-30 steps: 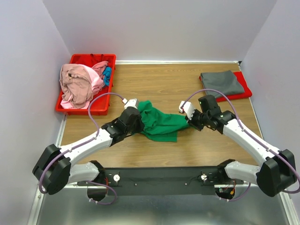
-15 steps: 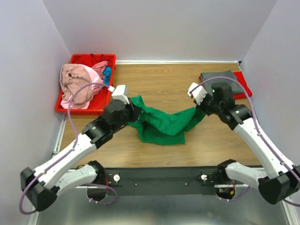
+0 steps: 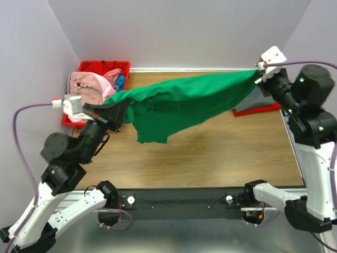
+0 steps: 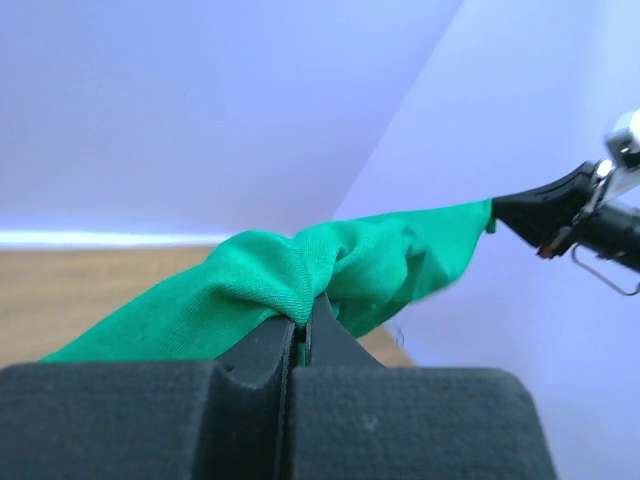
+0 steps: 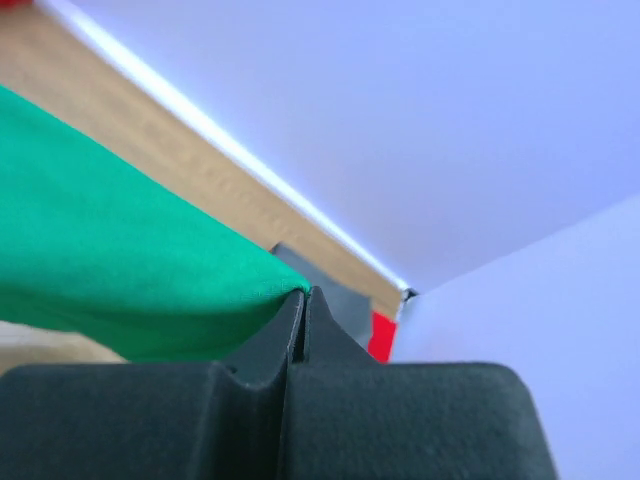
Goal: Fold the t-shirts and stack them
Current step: Flatten the tshirt out
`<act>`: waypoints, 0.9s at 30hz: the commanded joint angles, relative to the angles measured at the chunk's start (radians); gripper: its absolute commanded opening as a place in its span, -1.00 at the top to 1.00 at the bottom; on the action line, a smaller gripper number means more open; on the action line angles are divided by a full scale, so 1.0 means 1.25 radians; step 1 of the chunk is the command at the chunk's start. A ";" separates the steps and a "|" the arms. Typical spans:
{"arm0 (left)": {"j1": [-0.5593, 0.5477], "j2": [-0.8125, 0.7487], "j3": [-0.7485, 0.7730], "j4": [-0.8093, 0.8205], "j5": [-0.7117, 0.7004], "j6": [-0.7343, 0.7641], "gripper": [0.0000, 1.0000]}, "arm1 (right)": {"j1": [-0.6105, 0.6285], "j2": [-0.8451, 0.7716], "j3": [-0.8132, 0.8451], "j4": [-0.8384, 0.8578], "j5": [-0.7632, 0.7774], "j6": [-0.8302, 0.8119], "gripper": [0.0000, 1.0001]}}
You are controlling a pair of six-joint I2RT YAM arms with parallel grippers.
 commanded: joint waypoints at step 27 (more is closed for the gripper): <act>0.024 -0.009 -0.349 0.115 -0.143 -0.258 0.68 | -0.093 0.047 -0.230 0.107 -0.173 0.047 0.99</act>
